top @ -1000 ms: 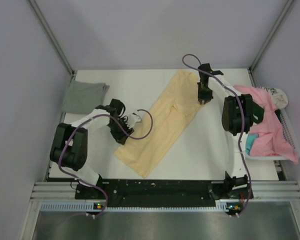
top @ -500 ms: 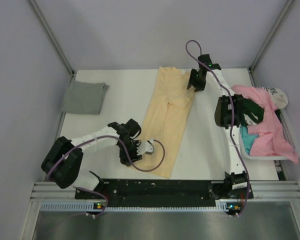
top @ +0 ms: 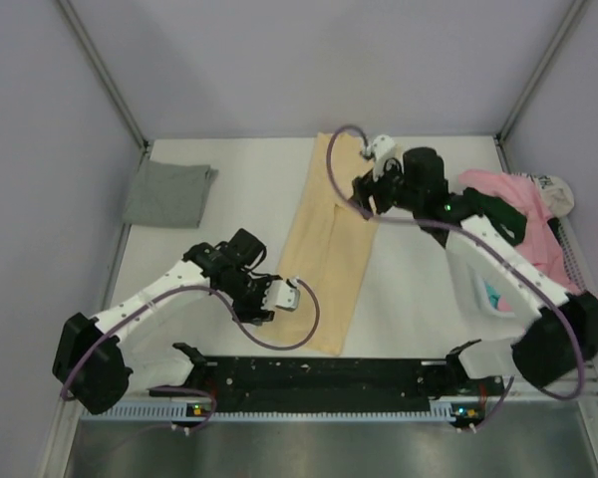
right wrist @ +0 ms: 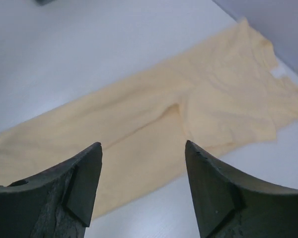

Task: Fold and stack the t-shirts
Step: Rotate the tshirt 90 degrees, then grab the bottom of the folded rectangular tshirt with both arms, then fold the folded rectangular tshirt in 1/3 of the way, then grab one side of the 2/3 rectangular tshirt with both arms

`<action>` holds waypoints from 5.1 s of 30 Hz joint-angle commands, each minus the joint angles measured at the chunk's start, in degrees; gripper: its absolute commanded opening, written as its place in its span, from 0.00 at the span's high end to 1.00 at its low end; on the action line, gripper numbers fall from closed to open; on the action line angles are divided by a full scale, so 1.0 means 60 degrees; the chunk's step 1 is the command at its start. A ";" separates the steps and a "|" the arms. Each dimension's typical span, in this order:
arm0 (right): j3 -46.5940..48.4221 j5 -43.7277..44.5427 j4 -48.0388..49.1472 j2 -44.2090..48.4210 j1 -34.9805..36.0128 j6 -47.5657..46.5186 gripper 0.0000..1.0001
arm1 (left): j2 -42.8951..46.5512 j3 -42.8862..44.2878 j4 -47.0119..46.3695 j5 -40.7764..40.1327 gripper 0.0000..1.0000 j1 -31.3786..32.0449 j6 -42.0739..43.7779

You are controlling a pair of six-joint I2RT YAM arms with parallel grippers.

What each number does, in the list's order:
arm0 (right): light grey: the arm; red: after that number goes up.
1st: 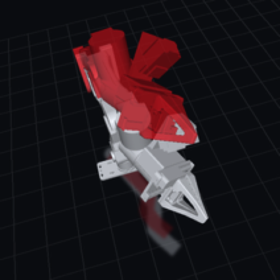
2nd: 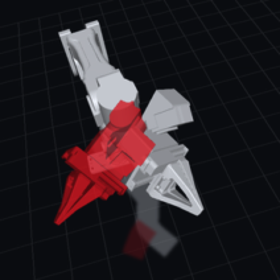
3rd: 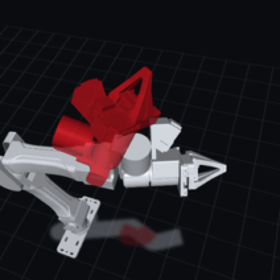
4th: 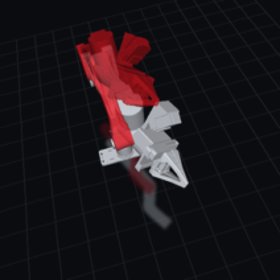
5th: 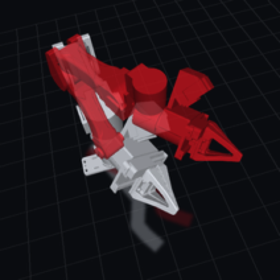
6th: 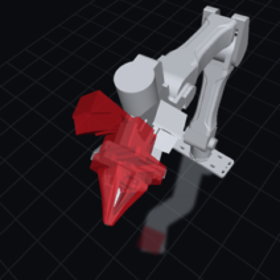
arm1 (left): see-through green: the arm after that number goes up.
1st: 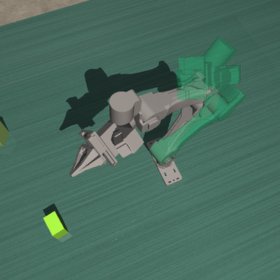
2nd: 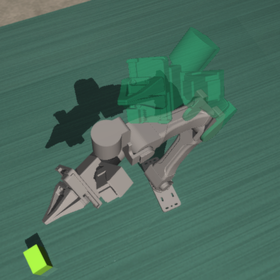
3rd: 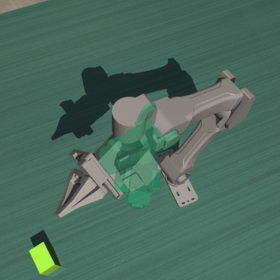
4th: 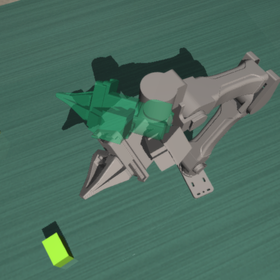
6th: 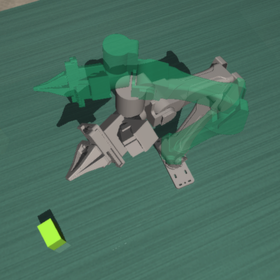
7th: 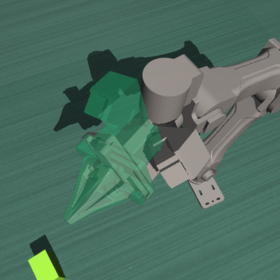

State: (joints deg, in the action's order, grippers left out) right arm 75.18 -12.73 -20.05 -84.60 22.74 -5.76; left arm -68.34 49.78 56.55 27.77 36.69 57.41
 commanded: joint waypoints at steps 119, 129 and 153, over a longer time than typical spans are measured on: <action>-0.6568 0.1140 0.1145 0.0989 0.2889 -0.8299 0.71 | -0.5426 0.2089 -0.4810 -0.1155 0.29 0.0111 0.1449; -0.6011 0.1551 0.0107 0.1543 0.3137 -0.7610 1.00 | -0.5341 0.2645 -0.3643 -0.1640 1.00 0.0301 0.0248; -0.2803 0.1052 -0.5521 0.6394 0.7243 -0.4753 1.00 | 0.0301 0.3641 0.2986 0.0633 1.00 0.0858 -0.1185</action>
State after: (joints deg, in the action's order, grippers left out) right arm 54.70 -8.14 -52.07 -47.97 68.47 -36.53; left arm -67.79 66.96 74.13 33.32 42.26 58.06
